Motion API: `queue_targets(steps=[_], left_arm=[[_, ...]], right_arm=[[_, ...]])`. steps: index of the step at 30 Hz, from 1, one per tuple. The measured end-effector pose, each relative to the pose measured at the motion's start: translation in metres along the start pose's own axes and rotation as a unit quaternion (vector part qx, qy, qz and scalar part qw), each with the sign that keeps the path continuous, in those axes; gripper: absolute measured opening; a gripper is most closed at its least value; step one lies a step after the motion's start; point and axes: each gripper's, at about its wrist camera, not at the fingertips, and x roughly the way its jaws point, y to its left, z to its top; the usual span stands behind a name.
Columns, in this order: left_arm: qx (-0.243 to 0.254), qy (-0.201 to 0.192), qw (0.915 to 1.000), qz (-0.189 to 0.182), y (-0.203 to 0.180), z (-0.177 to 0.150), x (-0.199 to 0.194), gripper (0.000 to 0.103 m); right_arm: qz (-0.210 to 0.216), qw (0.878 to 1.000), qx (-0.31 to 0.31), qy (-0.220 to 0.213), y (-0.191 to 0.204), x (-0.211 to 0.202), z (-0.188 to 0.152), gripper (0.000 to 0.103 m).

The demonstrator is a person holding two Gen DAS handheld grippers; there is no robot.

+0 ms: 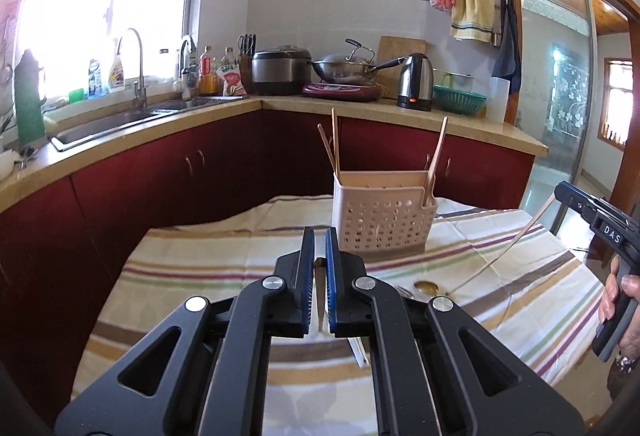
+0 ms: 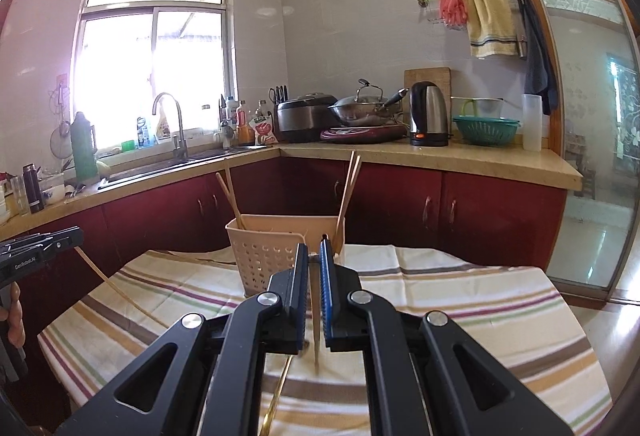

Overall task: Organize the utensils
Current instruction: 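Lift the chopsticks with both tools and carry them to the beige caddy, then lower the left tool's chopstick into the caddy while the right tool lowers its own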

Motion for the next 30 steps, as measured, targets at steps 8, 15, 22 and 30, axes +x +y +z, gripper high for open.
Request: queue_targets(steps=[8,15,22,30], left_arm=[[0.002,-0.005,0.9999,-0.013,0.004,0.018,0.016,0.006],[-0.001,-0.011,0.9996,-0.027,0.005,0.031,0.022,0.006],[0.002,-0.031,0.9988,-0.039,0.002,0.055,0.023,0.006],[0.018,-0.066,0.9958,-0.062,-0.010,0.100,0.023,0.006]], right_arm=[[0.004,1.000,0.001,0.005,0.001,0.013,0.012,0.007],[0.006,1.000,-0.002,0.000,0.000,0.015,0.027,0.007],[0.018,1.000,0.004,-0.010,-0.005,0.019,0.051,0.007],[0.029,0.999,-0.001,-0.036,-0.009,0.024,0.088,0.007]])
